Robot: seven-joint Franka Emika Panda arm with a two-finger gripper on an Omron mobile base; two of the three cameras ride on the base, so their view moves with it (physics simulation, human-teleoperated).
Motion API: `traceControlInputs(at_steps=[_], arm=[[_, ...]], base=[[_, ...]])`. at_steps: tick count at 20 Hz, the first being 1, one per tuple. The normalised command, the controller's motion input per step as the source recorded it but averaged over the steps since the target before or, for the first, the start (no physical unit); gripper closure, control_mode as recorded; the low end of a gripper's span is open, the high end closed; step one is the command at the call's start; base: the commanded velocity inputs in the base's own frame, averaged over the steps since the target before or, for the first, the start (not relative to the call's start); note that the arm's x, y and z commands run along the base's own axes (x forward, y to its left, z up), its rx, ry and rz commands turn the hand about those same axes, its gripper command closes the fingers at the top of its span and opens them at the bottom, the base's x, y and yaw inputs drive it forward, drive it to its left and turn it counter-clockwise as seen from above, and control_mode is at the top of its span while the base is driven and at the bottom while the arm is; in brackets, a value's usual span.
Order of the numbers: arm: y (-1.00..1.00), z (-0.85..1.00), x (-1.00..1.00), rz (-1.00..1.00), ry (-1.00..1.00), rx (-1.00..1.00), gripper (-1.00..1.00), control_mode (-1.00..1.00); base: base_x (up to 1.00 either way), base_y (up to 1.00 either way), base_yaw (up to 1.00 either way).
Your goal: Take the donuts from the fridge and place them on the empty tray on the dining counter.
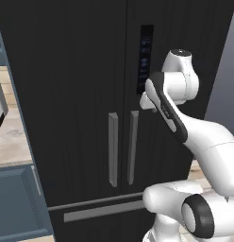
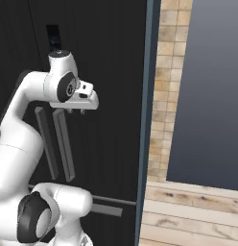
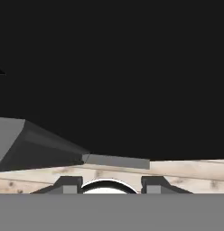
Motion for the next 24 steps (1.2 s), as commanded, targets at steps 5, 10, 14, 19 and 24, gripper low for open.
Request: traceControlInputs(at_steps=[5, 10, 14, 19, 24], arm=[[0.02, -0.02, -0.54, 0.0, -0.06, 0.0, -1.0, -1.0], [0.01, 0.01, -0.9, 0.0, -0.28, 0.0, -1.0, -1.0], [0.0, 0.01, -0.76, 0.0, -0.42, 0.0, -1.0, -1.0], [0.0, 0.26, -0.46, 0.0, -0.22, 0.0, -1.0, -1.0], [0.0, 0.54, -0.45, 0.0, -0.08, 0.0, -1.0, -1.0]], base=[[0.0, 0.0, 0.0], [0.0, 0.0, 0.0], [0.0, 0.0, 0.0], [0.0, 0.0, 0.0], [0.0, 0.0, 0.0]])
